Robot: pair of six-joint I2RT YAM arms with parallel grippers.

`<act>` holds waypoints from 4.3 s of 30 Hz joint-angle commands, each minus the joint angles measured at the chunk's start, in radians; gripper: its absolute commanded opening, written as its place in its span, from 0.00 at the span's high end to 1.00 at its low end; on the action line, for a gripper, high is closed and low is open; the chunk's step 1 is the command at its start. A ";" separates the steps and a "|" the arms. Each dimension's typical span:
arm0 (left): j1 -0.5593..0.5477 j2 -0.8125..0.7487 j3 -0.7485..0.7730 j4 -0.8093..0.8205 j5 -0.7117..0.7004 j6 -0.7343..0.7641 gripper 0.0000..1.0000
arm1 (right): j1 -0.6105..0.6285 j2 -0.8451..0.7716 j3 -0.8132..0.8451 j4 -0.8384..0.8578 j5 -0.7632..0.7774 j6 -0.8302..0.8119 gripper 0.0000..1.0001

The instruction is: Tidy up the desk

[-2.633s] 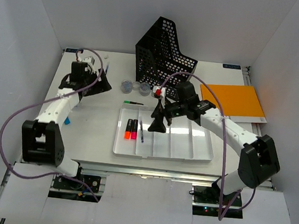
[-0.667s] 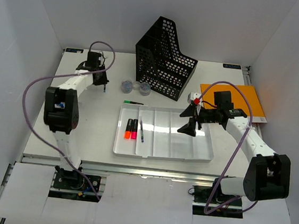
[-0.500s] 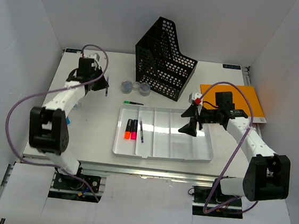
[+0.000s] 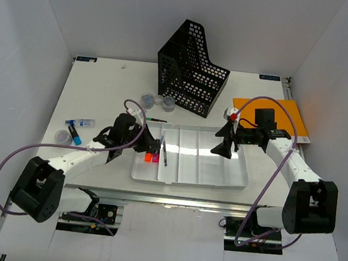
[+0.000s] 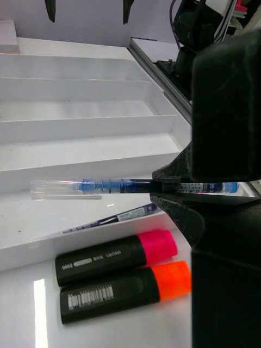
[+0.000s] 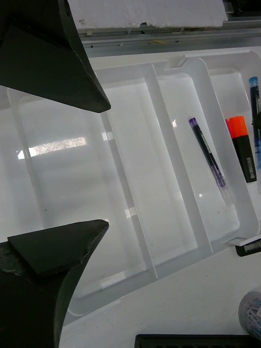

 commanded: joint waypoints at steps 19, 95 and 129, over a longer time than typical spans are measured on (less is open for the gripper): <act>-0.185 0.163 0.114 0.062 -0.268 -0.059 0.31 | -0.088 -0.010 -0.015 0.049 -0.009 0.025 0.14; 0.126 -0.316 0.127 -0.355 -0.462 0.432 0.07 | 0.395 0.659 0.568 -0.075 0.482 -0.270 0.62; 0.145 -0.486 0.114 -0.352 -0.670 0.439 0.07 | 0.562 1.041 1.117 0.030 0.601 0.144 0.14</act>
